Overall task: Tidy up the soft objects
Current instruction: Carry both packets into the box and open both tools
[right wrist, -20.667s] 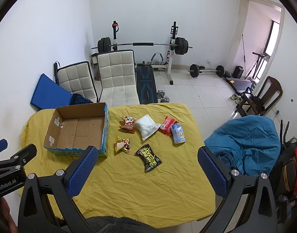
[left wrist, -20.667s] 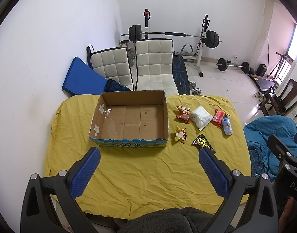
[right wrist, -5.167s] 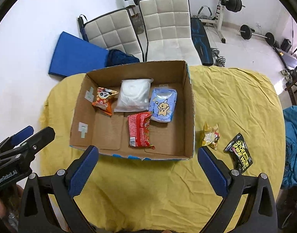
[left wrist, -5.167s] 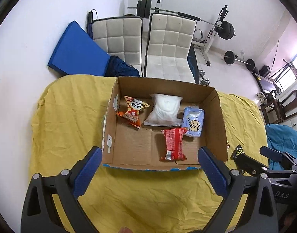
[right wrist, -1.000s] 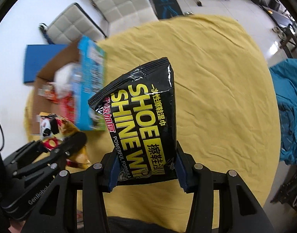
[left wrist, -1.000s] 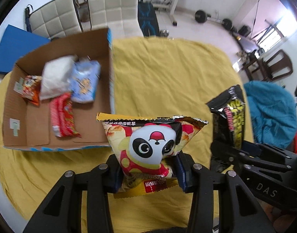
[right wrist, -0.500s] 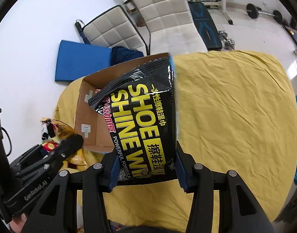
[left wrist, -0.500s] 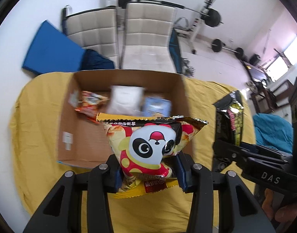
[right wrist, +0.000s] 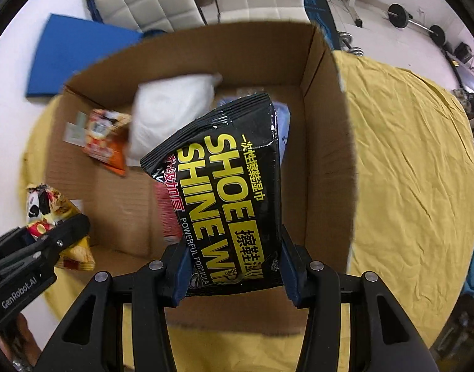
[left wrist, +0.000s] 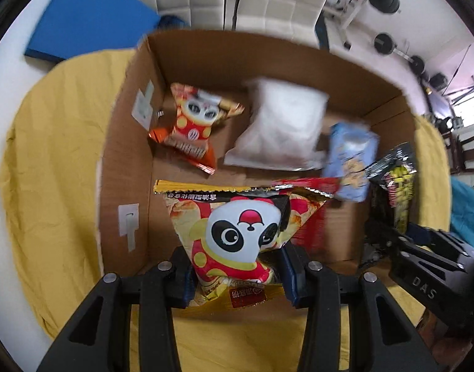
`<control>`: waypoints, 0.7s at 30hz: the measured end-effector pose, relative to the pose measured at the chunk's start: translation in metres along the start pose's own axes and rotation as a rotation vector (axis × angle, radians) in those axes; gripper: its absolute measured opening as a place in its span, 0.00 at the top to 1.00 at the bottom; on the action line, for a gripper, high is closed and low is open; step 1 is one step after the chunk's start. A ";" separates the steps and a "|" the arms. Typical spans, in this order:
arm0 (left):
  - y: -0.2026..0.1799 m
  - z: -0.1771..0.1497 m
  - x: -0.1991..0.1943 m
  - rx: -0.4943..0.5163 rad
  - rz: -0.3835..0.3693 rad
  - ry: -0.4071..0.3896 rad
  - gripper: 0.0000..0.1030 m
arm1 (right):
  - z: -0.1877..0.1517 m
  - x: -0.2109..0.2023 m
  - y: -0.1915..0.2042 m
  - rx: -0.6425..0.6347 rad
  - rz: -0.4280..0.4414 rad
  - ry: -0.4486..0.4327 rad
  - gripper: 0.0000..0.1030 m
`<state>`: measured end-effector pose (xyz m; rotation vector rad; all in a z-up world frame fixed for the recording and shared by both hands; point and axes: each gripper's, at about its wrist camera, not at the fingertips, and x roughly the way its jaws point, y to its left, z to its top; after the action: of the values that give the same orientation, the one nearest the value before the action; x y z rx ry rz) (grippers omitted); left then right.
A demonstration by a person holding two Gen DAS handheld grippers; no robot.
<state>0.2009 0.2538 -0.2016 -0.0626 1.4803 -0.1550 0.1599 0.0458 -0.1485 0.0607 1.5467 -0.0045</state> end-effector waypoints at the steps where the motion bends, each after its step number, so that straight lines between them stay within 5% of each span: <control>1: 0.002 0.002 0.012 -0.001 0.002 0.025 0.61 | 0.001 0.008 0.001 -0.001 -0.016 0.007 0.50; 11: 0.001 0.012 0.072 0.043 0.007 0.155 0.61 | 0.002 0.076 0.011 0.005 -0.120 0.098 0.50; 21: 0.008 0.018 0.103 0.037 0.012 0.224 0.60 | 0.008 0.101 0.014 0.016 -0.086 0.156 0.48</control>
<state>0.2283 0.2461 -0.3031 -0.0062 1.7002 -0.1841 0.1708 0.0627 -0.2490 0.0076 1.7042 -0.0819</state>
